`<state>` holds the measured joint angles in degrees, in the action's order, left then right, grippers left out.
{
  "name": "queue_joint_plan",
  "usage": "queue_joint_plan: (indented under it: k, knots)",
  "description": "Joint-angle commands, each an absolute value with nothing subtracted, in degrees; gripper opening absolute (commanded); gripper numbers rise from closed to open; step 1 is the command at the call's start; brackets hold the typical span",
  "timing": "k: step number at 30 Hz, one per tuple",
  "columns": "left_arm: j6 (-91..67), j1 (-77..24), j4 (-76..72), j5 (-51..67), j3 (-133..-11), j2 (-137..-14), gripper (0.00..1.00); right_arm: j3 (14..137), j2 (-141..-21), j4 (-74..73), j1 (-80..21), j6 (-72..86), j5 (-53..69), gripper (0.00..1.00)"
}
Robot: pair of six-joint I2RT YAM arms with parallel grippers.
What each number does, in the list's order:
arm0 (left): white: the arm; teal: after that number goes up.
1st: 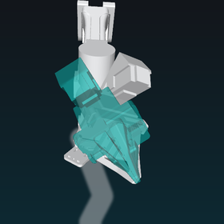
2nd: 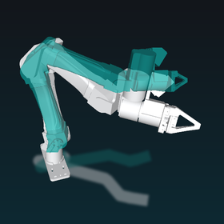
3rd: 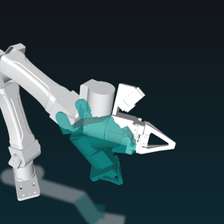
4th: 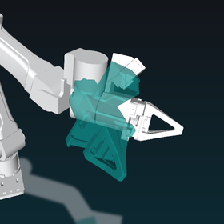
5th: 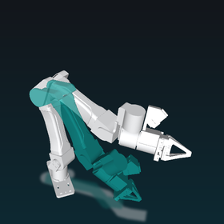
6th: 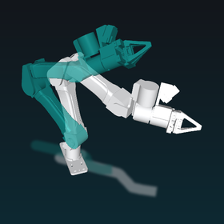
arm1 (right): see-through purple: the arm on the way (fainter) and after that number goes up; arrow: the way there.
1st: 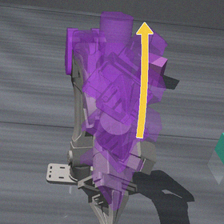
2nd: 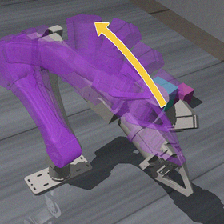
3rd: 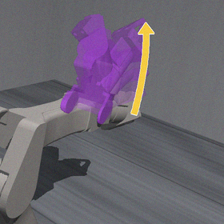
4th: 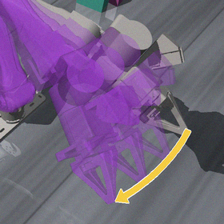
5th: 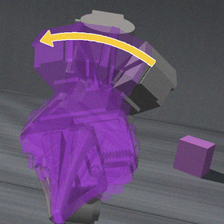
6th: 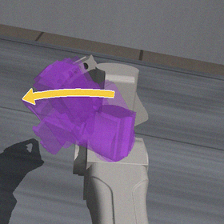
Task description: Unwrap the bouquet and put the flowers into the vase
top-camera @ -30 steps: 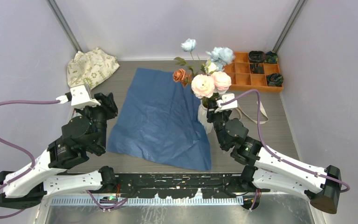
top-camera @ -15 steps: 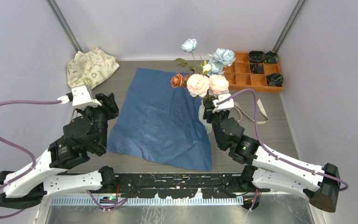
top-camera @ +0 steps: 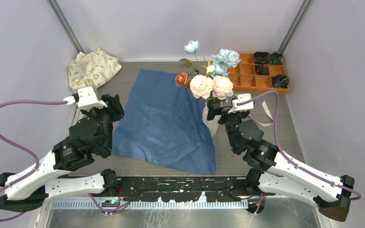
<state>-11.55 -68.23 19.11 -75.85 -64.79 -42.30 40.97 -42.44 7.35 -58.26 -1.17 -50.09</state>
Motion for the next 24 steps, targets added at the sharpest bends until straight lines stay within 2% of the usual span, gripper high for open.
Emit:
queue_joint_plan:
  k: [1, 5, 13, 24]
  knots:
    - [-12.39, -68.27, 17.52, -76.72, -65.52, -42.80, 0.45, 44.20, -39.96, 5.89, -58.24, 0.87, -50.75, 1.00]
    - [-12.32, -68.22, 17.33, -76.85, -65.57, -42.96, 0.45, 44.74, -37.41, 5.60, -58.25, 2.27, -51.19, 1.00]
    - [-11.35, -68.29, 16.65, -76.91, -66.57, -44.70, 0.47, 52.35, -37.93, -2.43, -58.30, 6.38, -65.13, 1.00]
    - [-12.70, -68.22, 18.15, -77.28, -66.19, -43.15, 0.48, 51.76, -31.26, -2.89, -58.21, 6.57, -77.51, 0.99]
